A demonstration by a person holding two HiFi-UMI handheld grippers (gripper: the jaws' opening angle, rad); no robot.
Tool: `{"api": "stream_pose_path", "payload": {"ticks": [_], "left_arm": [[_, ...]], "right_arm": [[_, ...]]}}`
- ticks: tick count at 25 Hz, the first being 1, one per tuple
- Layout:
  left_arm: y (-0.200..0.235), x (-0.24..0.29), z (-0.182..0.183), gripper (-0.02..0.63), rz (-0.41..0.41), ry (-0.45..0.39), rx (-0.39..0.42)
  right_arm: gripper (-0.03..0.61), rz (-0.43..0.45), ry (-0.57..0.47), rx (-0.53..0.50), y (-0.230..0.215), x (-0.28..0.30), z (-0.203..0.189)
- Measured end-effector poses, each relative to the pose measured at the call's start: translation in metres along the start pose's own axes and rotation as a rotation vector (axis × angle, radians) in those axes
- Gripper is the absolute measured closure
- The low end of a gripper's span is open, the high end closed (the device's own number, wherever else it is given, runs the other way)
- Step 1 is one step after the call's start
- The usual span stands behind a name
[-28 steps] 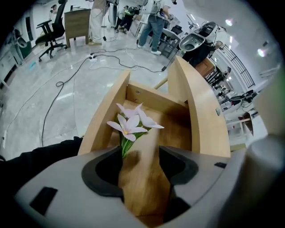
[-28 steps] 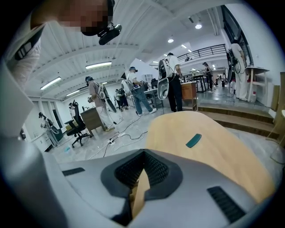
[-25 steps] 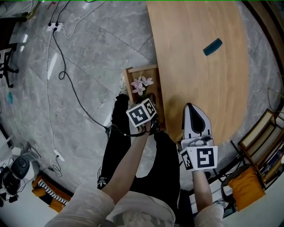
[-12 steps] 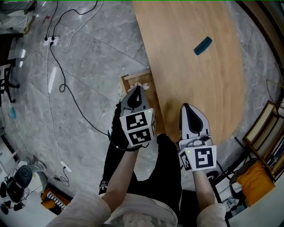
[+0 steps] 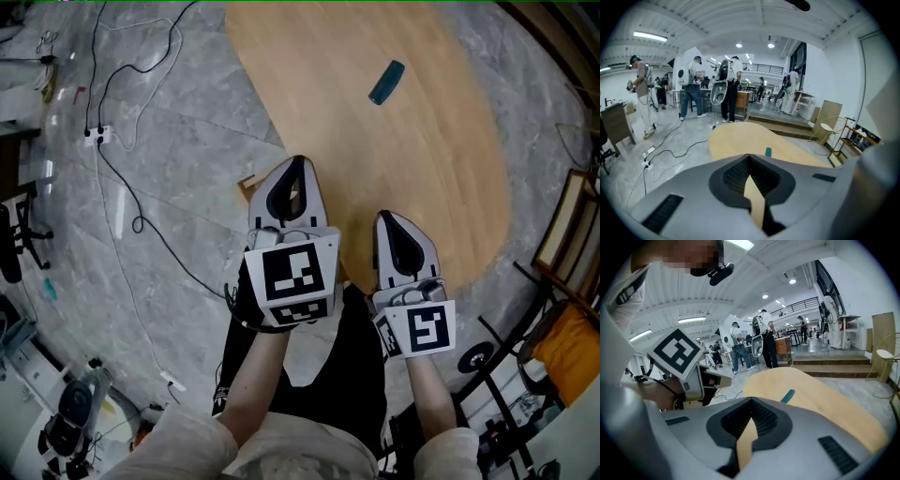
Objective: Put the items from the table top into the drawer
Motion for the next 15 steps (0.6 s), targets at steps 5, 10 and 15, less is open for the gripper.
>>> {"api": "stream_pose_path", "payload": {"ticks": [5, 10, 15], "left_arm": [[-0.052, 0.065, 0.036, 0.456, -0.204, 0.011, 0.112], [-0.094, 0.192, 0.064, 0.345, -0.257, 0.152, 0.305], [-0.114, 0.273, 0.066, 0.344, -0.229, 0.324, 0.372]], "right_arm": [[0.573, -0.071, -0.007, 0.078, -0.020, -0.018, -0.013], [0.572, -0.185, 0.016, 0.161, -0.051, -0.043, -0.038], [0.573, -0.279, 0.045, 0.260, -0.078, -0.067, -0.066]]}}
Point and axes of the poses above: the fingertips, and each gripper's own axes: x forward along the fingers, y to its left, z out of its top, the point moved 6 cm from there along -x, backward along the fingers, and after that the axes turned 15 degrees about y, right-handed, at the moved point
